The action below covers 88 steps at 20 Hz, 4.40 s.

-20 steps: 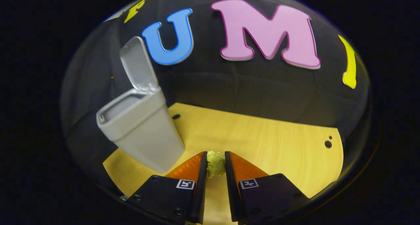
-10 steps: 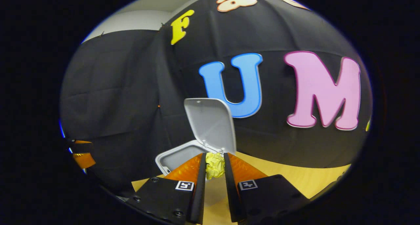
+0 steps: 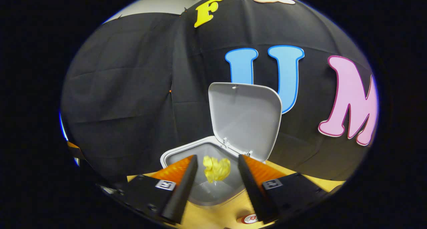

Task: Press the lid of the desktop garbage bin to open it, pick up the crumpled paper on the desktop and throw it into the bin, then pick up the pop can on the desktop and drop it into the bin, and finally close the garbage bin lid.

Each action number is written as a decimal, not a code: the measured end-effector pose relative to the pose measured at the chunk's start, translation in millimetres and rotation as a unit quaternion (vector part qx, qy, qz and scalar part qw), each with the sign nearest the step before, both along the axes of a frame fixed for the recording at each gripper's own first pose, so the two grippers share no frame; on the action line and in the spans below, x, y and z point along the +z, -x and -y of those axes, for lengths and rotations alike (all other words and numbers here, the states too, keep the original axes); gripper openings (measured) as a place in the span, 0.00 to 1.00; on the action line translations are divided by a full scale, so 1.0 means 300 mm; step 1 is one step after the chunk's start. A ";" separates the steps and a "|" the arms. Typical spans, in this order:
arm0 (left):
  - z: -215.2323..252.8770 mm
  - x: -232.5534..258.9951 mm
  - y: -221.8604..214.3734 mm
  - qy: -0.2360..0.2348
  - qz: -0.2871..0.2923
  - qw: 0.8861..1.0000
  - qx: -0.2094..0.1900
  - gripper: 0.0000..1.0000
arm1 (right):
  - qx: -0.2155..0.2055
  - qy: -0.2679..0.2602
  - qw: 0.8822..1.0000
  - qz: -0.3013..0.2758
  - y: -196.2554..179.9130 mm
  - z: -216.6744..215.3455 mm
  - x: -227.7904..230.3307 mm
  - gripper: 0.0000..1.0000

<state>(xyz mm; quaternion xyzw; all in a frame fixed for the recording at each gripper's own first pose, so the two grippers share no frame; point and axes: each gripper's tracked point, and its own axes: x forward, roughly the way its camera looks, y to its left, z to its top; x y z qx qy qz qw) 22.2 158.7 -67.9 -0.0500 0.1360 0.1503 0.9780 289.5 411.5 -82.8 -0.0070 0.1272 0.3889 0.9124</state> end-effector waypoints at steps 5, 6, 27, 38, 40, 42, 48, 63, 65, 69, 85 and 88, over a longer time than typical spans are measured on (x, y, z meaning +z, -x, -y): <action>0.134 -0.052 -0.102 0.038 0.004 0.997 -0.063 0.94 | -0.029 -0.003 0.999 0.014 -0.009 0.169 0.068 0.94; 0.171 -0.060 -0.129 0.044 0.005 0.996 -0.080 0.94 | -0.035 -0.001 0.999 0.016 -0.003 0.215 0.081 0.94; 0.650 -0.691 -0.631 0.069 -0.084 0.962 -0.251 0.96 | -0.214 0.120 0.969 0.017 0.083 0.986 0.027 0.94; 0.674 -0.898 -0.811 0.064 -0.135 0.956 -0.251 0.96 | -0.249 0.098 0.963 -0.020 0.088 1.047 -0.057 0.94; 0.674 -0.940 -0.817 0.070 -0.149 0.955 -0.246 0.96 | -0.256 0.092 0.962 -0.030 0.084 1.064 -0.073 0.94; 0.680 -0.979 -0.810 0.073 -0.165 0.953 -0.244 0.97 | -0.259 0.087 0.961 -0.037 0.079 1.071 -0.085 0.94; 0.676 -1.115 -0.784 0.067 -0.213 0.944 -0.242 0.97 | -0.261 0.087 0.961 -0.042 0.078 1.075 -0.113 0.94; 0.703 -0.872 -0.750 0.049 -0.165 0.938 -0.301 0.86 | -0.273 0.074 0.958 -0.048 0.082 1.076 -0.125 0.94; 0.709 -0.723 -0.764 0.031 -0.117 0.940 -0.318 0.86 | -0.269 0.066 0.960 -0.044 0.089 1.054 -0.111 0.94; 0.638 -0.443 -0.773 0.008 -0.048 0.950 -0.308 0.84 | -0.263 0.061 0.962 -0.035 0.102 1.024 -0.088 0.94; -0.047 -0.226 -0.780 -0.006 -0.042 0.988 -0.150 0.83 | -0.285 0.040 0.957 -0.028 0.183 1.048 -0.072 0.94; -0.102 -0.302 -0.765 0.009 -0.072 0.989 -0.130 0.84 | -0.289 0.039 0.956 -0.033 0.188 1.063 -0.081 0.94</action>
